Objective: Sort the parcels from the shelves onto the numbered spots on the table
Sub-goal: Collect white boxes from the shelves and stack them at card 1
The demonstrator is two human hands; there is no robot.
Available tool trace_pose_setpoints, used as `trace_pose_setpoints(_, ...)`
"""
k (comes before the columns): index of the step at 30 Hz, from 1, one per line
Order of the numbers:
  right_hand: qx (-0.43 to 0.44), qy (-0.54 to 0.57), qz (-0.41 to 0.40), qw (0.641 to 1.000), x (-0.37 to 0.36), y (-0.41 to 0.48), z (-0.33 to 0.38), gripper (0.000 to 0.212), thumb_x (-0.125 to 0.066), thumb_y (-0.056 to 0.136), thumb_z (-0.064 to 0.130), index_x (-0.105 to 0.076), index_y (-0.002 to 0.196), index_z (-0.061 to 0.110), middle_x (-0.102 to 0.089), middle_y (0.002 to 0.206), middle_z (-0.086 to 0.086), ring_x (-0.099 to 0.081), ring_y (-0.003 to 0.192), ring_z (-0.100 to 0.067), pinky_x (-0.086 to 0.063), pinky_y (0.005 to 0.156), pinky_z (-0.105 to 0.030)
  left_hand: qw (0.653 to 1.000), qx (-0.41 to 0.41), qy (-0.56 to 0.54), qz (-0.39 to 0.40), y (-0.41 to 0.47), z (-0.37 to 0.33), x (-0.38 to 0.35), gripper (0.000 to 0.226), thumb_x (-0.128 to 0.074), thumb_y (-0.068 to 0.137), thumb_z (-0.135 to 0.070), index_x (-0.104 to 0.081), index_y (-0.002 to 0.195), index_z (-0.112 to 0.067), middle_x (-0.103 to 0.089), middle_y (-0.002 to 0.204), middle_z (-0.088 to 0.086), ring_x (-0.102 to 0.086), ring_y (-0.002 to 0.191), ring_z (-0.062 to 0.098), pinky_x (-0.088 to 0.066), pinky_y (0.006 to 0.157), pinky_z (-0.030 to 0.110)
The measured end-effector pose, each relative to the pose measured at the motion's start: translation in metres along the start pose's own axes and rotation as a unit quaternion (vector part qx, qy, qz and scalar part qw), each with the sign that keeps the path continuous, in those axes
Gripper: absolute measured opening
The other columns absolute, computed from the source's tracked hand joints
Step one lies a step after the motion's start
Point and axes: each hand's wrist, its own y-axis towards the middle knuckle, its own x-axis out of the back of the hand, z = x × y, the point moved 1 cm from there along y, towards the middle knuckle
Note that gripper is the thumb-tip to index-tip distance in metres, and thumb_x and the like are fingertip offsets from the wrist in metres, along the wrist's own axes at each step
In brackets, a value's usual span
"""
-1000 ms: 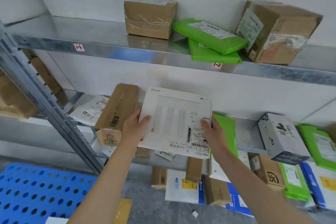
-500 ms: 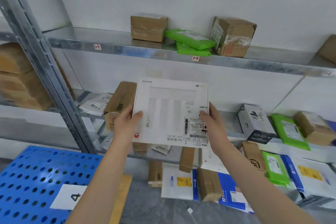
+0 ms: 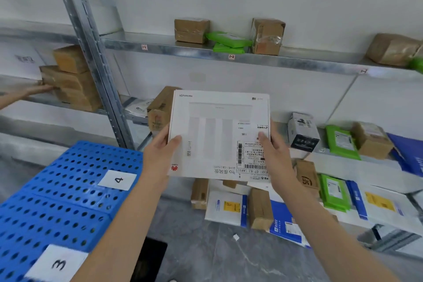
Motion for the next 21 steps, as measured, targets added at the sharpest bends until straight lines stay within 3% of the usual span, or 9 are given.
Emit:
trace_pose_setpoints(4, 0.013, -0.002, 0.036, 0.999, -0.009, -0.041, 0.008, 0.043, -0.047, 0.099, 0.028, -0.044, 0.136, 0.051, -0.068, 0.116, 0.017, -0.066, 0.104, -0.005, -0.053, 0.089, -0.032, 1.0, -0.004, 0.0, -0.005, -0.042, -0.003, 0.033, 0.037, -0.059, 0.092, -0.015, -0.065, 0.115, -0.044, -0.07, 0.108, -0.016, -0.067, 0.099, 0.014, -0.057, 0.084, 0.039)
trace_pose_setpoints(7, 0.019, 0.003, 0.059, 0.998, -0.026, -0.067, 0.017, 0.044, -0.046, 0.1, 0.028, -0.042, 0.135, 0.055, -0.068, 0.112, 0.022, -0.065, 0.102, -0.001, -0.053, 0.088, -0.03, 1.0, 0.003, -0.002, -0.024, -0.066, -0.005, 0.064, 0.036, -0.059, 0.092, -0.017, -0.066, 0.105, -0.05, -0.07, 0.108, -0.018, -0.066, 0.102, 0.014, -0.056, 0.088, 0.042)
trace_pose_setpoints(11, 0.016, 0.02, 0.081, 0.996, -0.058, -0.094, 0.026, 0.043, -0.047, 0.1, 0.027, -0.048, 0.123, 0.064, -0.068, 0.107, 0.026, -0.066, 0.098, 0.002, -0.053, 0.09, -0.031, 0.998, -0.006, -0.012, -0.062, -0.088, -0.01, 0.107, 0.038, -0.059, 0.092, -0.019, -0.062, 0.12, -0.044, -0.069, 0.112, -0.018, -0.066, 0.101, 0.011, -0.057, 0.08, 0.036)
trace_pose_setpoints(15, 0.009, 0.03, 0.106, 0.994, -0.098, -0.122, 0.033, 0.042, -0.049, 0.099, 0.031, -0.045, 0.132, 0.056, -0.067, 0.117, 0.02, -0.066, 0.103, -0.003, -0.053, 0.095, -0.038, 0.995, -0.016, -0.018, -0.099, -0.11, -0.016, 0.156, 0.04, -0.059, 0.091, -0.019, -0.061, 0.123, -0.043, -0.069, 0.113, -0.017, -0.067, 0.099, 0.01, -0.057, 0.082, 0.037)
trace_pose_setpoints(21, 0.008, 0.019, 0.189, 0.982, -0.173, -0.174, 0.043, 0.04, -0.048, 0.099, 0.034, -0.045, 0.135, 0.052, -0.064, 0.125, 0.014, -0.064, 0.112, -0.011, -0.05, 0.098, -0.046, 0.983, -0.008, -0.034, -0.181, -0.15, -0.024, 0.249, 0.038, -0.06, 0.092, -0.021, -0.06, 0.121, -0.044, -0.069, 0.109, -0.017, -0.066, 0.091, 0.008, -0.055, 0.07, 0.03)
